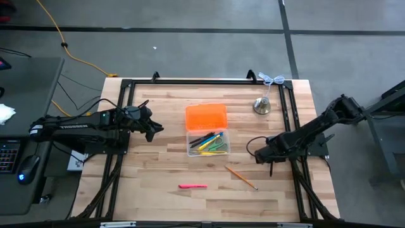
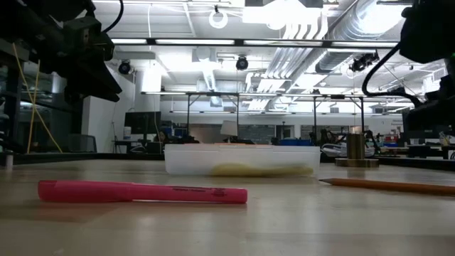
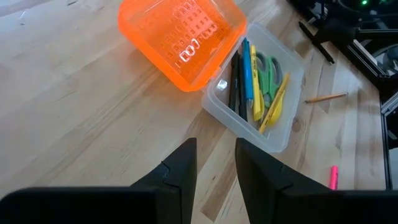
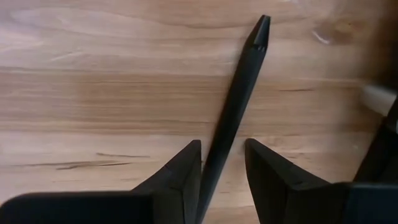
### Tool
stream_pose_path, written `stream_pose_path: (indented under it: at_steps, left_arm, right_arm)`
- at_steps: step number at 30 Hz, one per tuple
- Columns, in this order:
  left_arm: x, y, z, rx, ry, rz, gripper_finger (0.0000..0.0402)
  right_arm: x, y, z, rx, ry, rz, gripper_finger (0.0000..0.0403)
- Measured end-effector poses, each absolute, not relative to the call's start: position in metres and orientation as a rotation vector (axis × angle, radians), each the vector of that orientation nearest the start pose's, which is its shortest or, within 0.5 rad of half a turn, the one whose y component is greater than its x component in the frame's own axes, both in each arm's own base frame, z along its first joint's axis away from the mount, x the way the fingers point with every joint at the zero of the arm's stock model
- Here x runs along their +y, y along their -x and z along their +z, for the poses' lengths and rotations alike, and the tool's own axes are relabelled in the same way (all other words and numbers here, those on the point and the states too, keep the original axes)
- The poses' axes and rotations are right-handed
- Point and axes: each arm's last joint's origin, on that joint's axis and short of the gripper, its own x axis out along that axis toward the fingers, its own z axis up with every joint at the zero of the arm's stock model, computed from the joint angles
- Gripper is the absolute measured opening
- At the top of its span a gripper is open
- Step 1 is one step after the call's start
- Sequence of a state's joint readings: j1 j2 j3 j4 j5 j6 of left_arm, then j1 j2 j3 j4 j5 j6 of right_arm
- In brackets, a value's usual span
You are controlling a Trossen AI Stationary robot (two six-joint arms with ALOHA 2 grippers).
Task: Pick & place school supplies into a supply box
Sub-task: Put the black pen into the orange supply box
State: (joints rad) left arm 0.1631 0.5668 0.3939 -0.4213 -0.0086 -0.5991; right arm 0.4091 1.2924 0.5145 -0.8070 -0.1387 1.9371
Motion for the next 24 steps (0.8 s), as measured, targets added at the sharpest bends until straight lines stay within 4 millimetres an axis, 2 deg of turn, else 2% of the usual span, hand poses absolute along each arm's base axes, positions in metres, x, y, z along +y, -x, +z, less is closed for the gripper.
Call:
stream_pose_path:
  at_steps: [8,16,24]
  left_arm:
    - [0.021,-0.127,0.208,0.526,0.626,0.341,0.0140]
    - [0.021,-0.127,0.208,0.526,0.625,0.341,0.0140]
    - [0.021,-0.127,0.208,0.526,0.626,0.342,0.0140]
  right_arm:
    - [0.062,-0.144,0.123,1.389,-1.285,-1.177,0.0103]
    - [0.058,-0.145,0.122,1.387,-1.313,-1.193,0.0100]
    - [0.056,-0.148,0.121,1.366,-1.340,-1.186,0.0052]
